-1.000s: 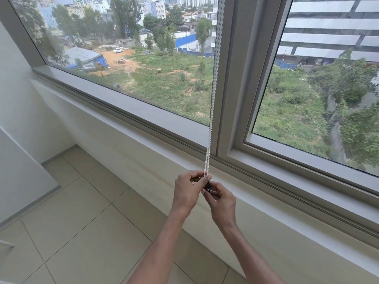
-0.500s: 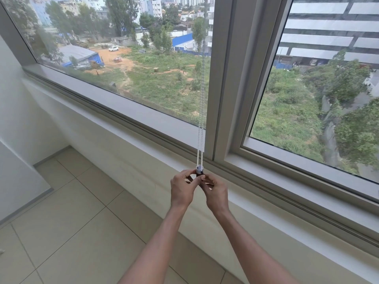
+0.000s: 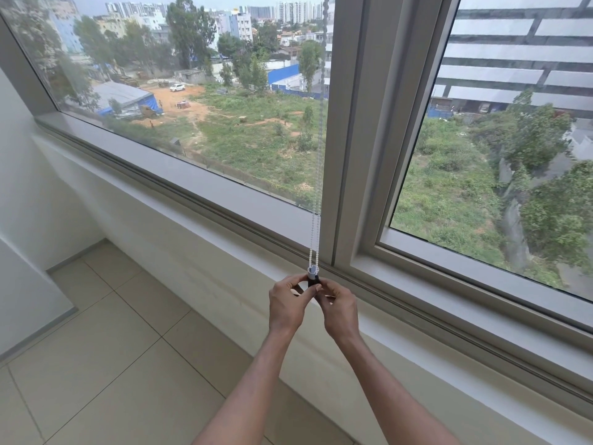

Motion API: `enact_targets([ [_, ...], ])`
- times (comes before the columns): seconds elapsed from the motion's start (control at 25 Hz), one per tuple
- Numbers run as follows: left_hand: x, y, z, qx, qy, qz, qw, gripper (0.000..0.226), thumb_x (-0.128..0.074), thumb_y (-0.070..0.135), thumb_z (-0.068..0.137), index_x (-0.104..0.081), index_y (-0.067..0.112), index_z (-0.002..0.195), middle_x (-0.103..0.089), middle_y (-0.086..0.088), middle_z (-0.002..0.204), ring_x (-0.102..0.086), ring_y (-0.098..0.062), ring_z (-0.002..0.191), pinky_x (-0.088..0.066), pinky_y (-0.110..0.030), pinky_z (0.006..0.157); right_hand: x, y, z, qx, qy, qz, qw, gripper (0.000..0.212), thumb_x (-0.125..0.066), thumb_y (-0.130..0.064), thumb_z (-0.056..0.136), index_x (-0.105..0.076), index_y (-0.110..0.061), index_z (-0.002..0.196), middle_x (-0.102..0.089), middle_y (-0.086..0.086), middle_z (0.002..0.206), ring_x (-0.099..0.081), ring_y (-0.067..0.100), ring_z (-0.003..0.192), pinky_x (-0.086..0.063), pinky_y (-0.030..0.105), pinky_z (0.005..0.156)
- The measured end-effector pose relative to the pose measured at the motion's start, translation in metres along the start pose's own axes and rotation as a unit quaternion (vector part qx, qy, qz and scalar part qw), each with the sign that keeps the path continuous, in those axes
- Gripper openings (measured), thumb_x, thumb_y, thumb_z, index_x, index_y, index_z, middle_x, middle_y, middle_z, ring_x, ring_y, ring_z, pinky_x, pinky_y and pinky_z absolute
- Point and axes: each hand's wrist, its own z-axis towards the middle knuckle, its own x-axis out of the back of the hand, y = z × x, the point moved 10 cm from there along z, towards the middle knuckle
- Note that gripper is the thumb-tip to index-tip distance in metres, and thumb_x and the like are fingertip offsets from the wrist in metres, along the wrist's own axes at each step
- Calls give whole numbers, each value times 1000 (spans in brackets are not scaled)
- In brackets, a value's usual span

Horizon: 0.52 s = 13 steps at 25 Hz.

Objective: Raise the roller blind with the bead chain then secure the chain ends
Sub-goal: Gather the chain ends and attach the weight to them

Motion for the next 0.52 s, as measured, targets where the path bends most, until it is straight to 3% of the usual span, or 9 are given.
enact_targets([
  [0.12,0,1,1,-2,-3,-2,1000,20,-90,20,84,-86,30,101,-78,26,96,-61,0,70,-50,-12,65,2,-1,-1,4,4,-3,1000,26,-68,-7,103,-81,-20,123,-83,-5,104,-74,5,91,-53,10,80],
  [0.24,0,5,-1,-7,-7,-3,1000,21,-90,21,83,-84,34,98,-78,27,94,-62,1,70,-50,-12,64,4,-1,-1,6,9,-13,1000,26,-70,-7,102,-81,-23,120,-82,-16,97,-71,-4,85,-52,9,78],
  [0.36,0,6,-3,-8,-14,-1,1000,24,-91,21,83,-84,38,99,-78,26,95,-63,1,70,-54,-17,64,5,-1,-4,10,12,-22,1000,30,-71,-8,101,-80,-32,117,-78,-32,90,-70,-8,82,-52,8,76],
  [0.52,1,6,-12,2,-18,1,1000,24,-91,21,83,-85,30,105,-80,16,95,-61,0,72,-57,-32,71,8,-3,-11,9,9,-25,1000,38,-72,-10,101,-75,-47,109,-78,-32,91,-71,-6,82,-54,12,76],
])
